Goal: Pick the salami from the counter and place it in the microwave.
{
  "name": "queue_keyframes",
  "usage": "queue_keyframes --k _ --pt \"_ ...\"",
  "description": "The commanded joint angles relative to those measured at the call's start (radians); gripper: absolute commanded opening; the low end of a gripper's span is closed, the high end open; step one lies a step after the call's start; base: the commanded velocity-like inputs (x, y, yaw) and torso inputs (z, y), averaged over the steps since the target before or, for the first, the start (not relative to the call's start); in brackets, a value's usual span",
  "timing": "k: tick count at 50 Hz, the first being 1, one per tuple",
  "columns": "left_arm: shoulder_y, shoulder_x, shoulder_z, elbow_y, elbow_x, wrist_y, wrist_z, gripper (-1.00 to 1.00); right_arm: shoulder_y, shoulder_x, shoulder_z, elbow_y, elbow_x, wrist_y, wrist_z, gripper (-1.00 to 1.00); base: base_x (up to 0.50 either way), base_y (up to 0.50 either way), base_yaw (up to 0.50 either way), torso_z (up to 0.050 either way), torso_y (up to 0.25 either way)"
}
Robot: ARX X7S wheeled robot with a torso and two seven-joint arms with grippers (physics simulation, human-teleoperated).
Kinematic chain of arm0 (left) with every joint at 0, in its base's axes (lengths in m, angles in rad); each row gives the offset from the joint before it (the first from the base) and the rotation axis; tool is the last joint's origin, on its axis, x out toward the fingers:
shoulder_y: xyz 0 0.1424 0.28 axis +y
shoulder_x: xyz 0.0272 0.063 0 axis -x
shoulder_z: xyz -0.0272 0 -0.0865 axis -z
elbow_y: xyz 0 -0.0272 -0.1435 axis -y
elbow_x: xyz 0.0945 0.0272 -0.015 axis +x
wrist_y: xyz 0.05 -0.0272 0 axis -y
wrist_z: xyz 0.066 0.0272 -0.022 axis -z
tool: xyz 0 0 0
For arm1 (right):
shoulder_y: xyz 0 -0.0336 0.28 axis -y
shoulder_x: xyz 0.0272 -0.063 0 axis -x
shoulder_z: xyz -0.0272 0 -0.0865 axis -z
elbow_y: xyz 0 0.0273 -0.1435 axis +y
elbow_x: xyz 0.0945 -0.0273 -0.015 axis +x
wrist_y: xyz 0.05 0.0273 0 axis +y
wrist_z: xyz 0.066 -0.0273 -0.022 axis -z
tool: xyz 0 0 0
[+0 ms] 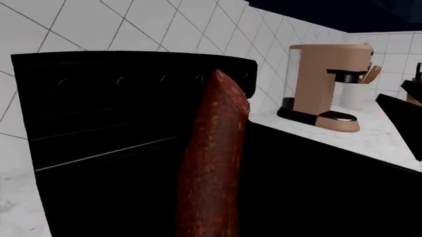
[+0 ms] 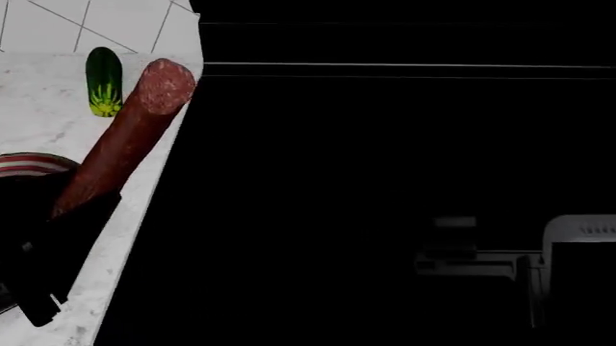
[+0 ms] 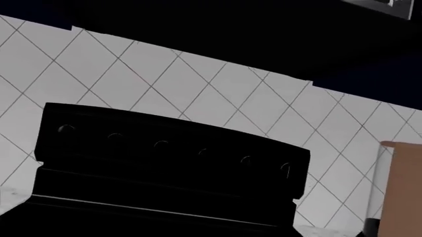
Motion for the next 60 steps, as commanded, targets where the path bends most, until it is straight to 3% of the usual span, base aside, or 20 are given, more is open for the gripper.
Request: queue_keyframes --k 1,60 --pt "0.002 -0.001 -0.001 0.005 -0.021 -0.001 -0.01 -1.0 -0.005 0.004 0.007 -0.014 0.008 0.009 0.007 1.0 0.0 -0.5 0.0 0.0 0.0" --pt "0.029 -0.003 -0.008 0.009 -0.034 0.03 -0.007 -1.0 -0.004 0.02 -0.005 -0.037 0.026 0.031 0.028 1.0 0.0 -0.47 0.0 0.0 0.0"
